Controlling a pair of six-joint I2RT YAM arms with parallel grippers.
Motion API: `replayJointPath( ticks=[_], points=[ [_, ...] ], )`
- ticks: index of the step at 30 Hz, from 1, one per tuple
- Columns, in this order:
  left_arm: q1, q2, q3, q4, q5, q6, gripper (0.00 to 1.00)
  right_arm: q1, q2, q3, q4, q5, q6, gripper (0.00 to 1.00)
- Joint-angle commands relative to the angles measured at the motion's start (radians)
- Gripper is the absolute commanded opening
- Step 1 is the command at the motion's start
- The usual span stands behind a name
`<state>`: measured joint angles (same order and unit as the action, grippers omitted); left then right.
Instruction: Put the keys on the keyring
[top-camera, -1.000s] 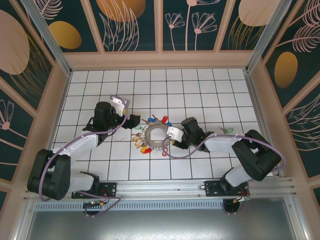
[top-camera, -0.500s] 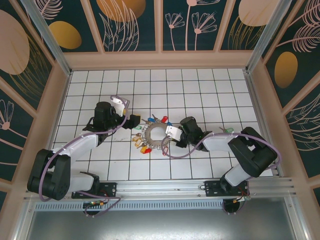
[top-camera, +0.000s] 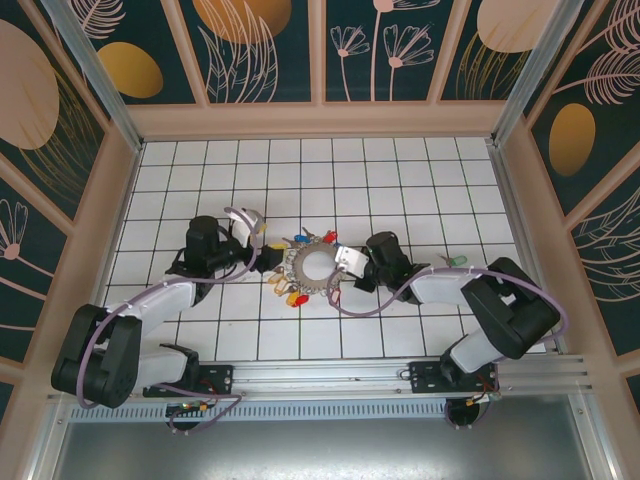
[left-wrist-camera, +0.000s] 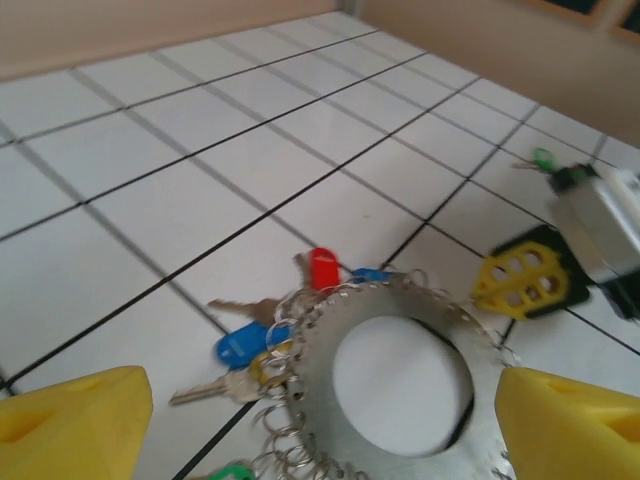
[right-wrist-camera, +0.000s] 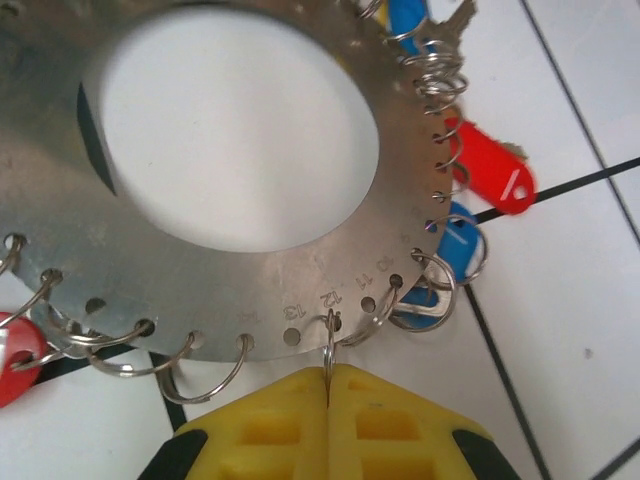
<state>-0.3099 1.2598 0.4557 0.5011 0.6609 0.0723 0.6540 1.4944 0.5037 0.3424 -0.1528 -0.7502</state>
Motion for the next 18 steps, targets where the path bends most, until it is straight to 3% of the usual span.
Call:
replayJointPath(
  ticks=[1,3,6,11,18],
  points=[
    [-0.026,-0.016,-0.007,0.093,0.163,0.2,0.9,-0.023,-0.075,-0.017,0.088,-0.089,0.039,0.0],
    [-0.04,0.006,0.021,0.037,0.25,0.328,0.9,-0.031,-0.104,-0.025,0.136,-0.145,0.084,0.0],
    [-0.081,0.035,0.066,-0.047,0.28,0.477,0.82,-0.03,-0.138,-0.028,0.205,-0.203,0.156,0.0],
    [-0.105,0.069,0.148,-0.094,0.28,0.525,0.73,-0.03,-0.179,-0.036,0.311,-0.276,0.219,0.0],
    [-0.131,0.091,0.254,-0.22,0.28,0.632,0.6,-0.029,-0.205,0.012,0.31,-0.397,0.229,0.0]
  ],
)
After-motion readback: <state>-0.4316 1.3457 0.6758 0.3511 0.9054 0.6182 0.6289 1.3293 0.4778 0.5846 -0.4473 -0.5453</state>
